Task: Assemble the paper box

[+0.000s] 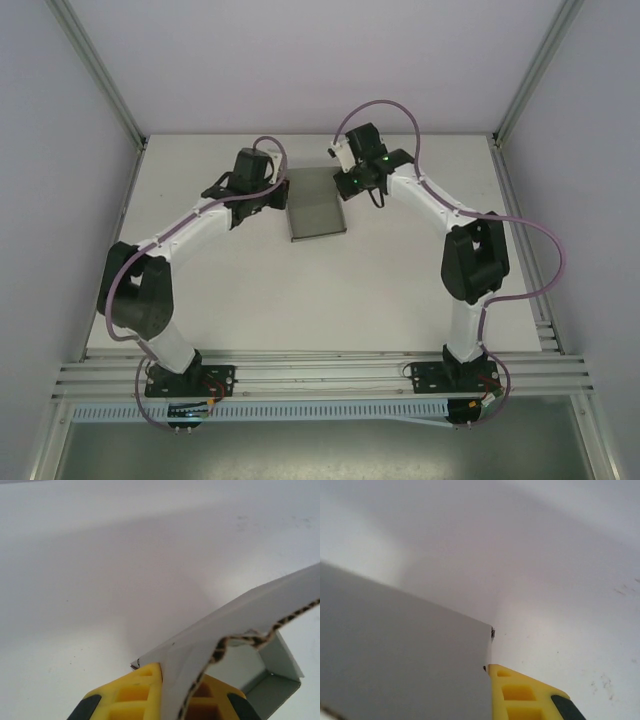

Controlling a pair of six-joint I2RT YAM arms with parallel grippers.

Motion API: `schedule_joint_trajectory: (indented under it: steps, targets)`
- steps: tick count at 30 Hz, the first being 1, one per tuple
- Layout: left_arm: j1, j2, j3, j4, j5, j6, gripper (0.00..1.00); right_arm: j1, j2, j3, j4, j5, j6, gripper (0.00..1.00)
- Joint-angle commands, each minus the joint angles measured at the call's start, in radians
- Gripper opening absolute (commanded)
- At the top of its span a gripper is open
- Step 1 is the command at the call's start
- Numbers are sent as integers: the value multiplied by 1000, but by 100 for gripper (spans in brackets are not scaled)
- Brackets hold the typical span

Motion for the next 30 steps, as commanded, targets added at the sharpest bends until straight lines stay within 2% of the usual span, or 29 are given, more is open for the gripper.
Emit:
schedule_joint_trajectory:
  steps: [1, 3, 6, 11, 14, 16, 20, 25, 30]
  targets:
    - [-40, 74, 80, 19, -53, -226, 0, 28, -10, -48, 216, 70, 408, 0]
    - [-42, 96, 91, 20, -80, -277, 0, 29, 10, -56, 251, 57, 480, 0]
    - [-42, 123, 110, 36, -111, -308, 0, 58, 20, -73, 295, 67, 493, 0]
    - [-45, 182, 110, 132, -14, -379, 0, 81, 26, -98, 328, 89, 514, 0]
    - [-45, 218, 136, 140, 46, -368, 0, 89, 36, -112, 330, 112, 518, 0]
    - [-47, 221, 125, 149, 47, -357, 0, 91, 37, -125, 339, 125, 529, 0]
    - [-47, 207, 48, 232, 81, -335, 0, 108, 35, -166, 391, 141, 530, 0]
    - [-48, 168, -115, 419, 164, -323, 0, 134, 25, -239, 443, 176, 547, 0]
    - [-60, 142, -202, 512, 213, -337, 0, 177, -27, -359, 555, 279, 530, 0]
